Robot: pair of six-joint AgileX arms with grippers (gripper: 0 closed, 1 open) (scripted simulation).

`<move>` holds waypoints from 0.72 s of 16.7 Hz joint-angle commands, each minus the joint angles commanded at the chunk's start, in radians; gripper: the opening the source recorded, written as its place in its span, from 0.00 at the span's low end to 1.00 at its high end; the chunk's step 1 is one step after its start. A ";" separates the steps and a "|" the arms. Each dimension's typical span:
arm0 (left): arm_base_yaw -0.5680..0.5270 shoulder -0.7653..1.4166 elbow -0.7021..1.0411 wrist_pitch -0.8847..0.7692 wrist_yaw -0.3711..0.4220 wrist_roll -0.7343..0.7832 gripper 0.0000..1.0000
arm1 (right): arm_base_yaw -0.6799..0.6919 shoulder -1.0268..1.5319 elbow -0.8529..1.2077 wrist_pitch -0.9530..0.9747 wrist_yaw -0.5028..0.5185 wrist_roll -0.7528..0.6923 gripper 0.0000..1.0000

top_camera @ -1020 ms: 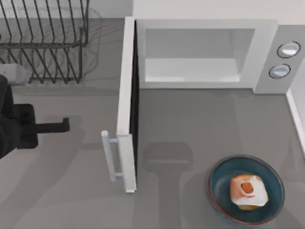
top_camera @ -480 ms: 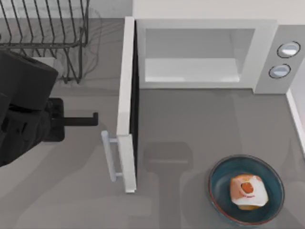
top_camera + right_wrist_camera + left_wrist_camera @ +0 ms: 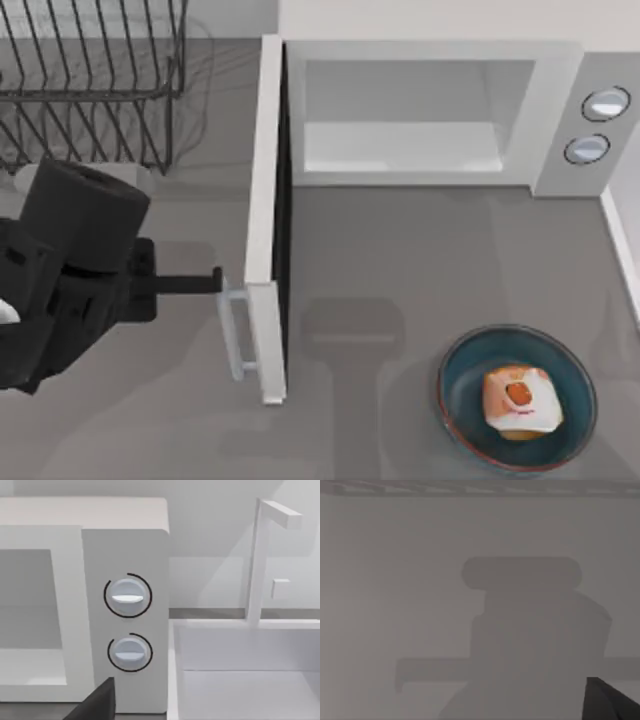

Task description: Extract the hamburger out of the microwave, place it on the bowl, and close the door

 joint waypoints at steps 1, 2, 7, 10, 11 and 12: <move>0.000 0.017 -0.037 0.061 0.000 0.001 0.00 | 0.000 0.000 0.000 0.000 0.000 0.000 1.00; 0.001 0.033 -0.073 0.119 0.000 0.002 0.00 | 0.000 0.000 0.000 0.000 0.000 0.000 1.00; 0.003 0.078 -0.182 0.259 0.002 0.005 0.00 | 0.000 0.000 0.000 0.000 0.000 0.000 1.00; -0.018 0.059 -0.158 0.252 0.007 0.004 0.00 | 0.000 0.000 0.000 0.000 0.000 0.000 1.00; -0.021 0.062 -0.155 0.251 0.004 0.001 0.00 | 0.000 0.000 0.000 0.000 0.000 0.000 1.00; -0.035 0.076 -0.142 0.247 -0.006 -0.012 0.00 | 0.000 0.000 0.000 0.000 0.000 0.000 1.00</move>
